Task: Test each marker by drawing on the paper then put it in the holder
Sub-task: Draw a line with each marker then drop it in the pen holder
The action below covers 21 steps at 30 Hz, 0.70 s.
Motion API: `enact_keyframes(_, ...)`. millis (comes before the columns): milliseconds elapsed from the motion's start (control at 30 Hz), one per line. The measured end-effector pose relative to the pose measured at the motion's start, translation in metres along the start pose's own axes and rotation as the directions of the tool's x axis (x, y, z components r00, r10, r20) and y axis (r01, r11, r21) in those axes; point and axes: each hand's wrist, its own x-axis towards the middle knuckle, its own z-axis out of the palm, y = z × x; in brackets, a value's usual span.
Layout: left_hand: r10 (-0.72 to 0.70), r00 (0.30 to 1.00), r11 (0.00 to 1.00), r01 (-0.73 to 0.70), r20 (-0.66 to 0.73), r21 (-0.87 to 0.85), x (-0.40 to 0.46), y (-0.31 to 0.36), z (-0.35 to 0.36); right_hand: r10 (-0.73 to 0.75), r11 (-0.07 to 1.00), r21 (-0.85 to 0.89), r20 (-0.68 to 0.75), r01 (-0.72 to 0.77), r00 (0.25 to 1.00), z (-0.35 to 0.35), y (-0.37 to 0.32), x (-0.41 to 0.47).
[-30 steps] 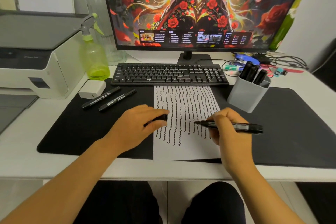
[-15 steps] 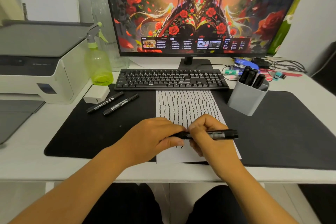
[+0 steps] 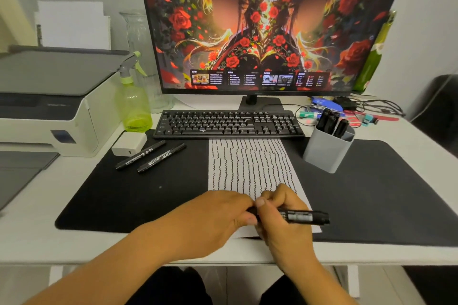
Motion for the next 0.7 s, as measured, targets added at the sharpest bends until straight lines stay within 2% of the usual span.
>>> enact_keyframes(100,-0.050,0.997,0.999,0.050,-0.055,-0.006,0.003,0.001,-0.003,0.118,0.992,0.040,0.044,-0.120,0.992,-0.004,-0.003,0.007)
enact_keyframes(167,-0.062,0.996,0.988,0.070,-0.064,0.134,0.001,-0.007,-0.017,0.209,0.977,0.002,0.168,-0.212,0.963,-0.012,-0.010,0.012)
enact_keyframes(233,-0.038,0.997,0.960,0.054,-0.063,0.274,0.000,-0.017,-0.036,0.246,0.967,-0.121,0.216,-0.224,0.945,-0.025,-0.023,0.017)
enact_keyframes(300,0.034,0.998,0.934,-0.016,-0.043,0.358,0.000,-0.020,-0.050,0.209,0.918,-0.381,0.242,-0.105,0.948,-0.032,-0.036,0.021)
enact_keyframes(333,0.064,0.998,0.923,-0.049,-0.024,0.382,0.001,-0.018,-0.054,0.169,0.848,-0.529,0.284,0.007,0.944,-0.033,-0.040,0.024)
enact_keyframes(400,0.122,0.992,0.910,-0.102,-0.024,0.402,0.006,-0.013,-0.055,0.101,0.621,-0.739,0.407,0.263,0.908,-0.029,-0.045,0.026)
enact_keyframes(433,0.146,0.988,0.909,-0.111,-0.056,0.401,0.008,-0.010,-0.054,0.084,0.517,-0.784,0.447,0.344,0.891,-0.027,-0.049,0.027)
enact_keyframes(467,0.140,0.984,0.917,-0.089,-0.106,0.388,0.009,-0.010,-0.054,0.063,0.461,-0.797,0.468,0.391,0.881,-0.028,-0.053,0.030)
enact_keyframes(500,0.101,0.981,0.933,-0.036,-0.165,0.359,0.008,-0.011,-0.056,0.039,0.453,-0.798,0.463,0.397,0.885,-0.033,-0.060,0.033)
enact_keyframes(533,0.042,0.974,0.944,0.034,-0.223,0.329,0.005,-0.014,-0.059,0.005,0.497,-0.795,0.405,0.349,0.914,-0.041,-0.068,0.039)
enact_keyframes(600,-0.064,0.943,0.937,0.169,-0.326,0.307,-0.002,-0.031,-0.067,-0.089,0.615,-0.769,0.154,0.176,0.984,-0.069,-0.085,0.055)
enact_keyframes(633,-0.106,0.922,0.917,0.236,-0.373,0.322,-0.005,-0.045,-0.070,-0.160,0.642,-0.759,0.006,0.109,0.987,-0.085,-0.091,0.063)
enact_keyframes(700,-0.211,0.860,0.855,0.392,-0.464,0.339,-0.012,-0.077,-0.074,-0.280,0.680,-0.733,-0.250,0.007,0.927,-0.114,-0.100,0.079)
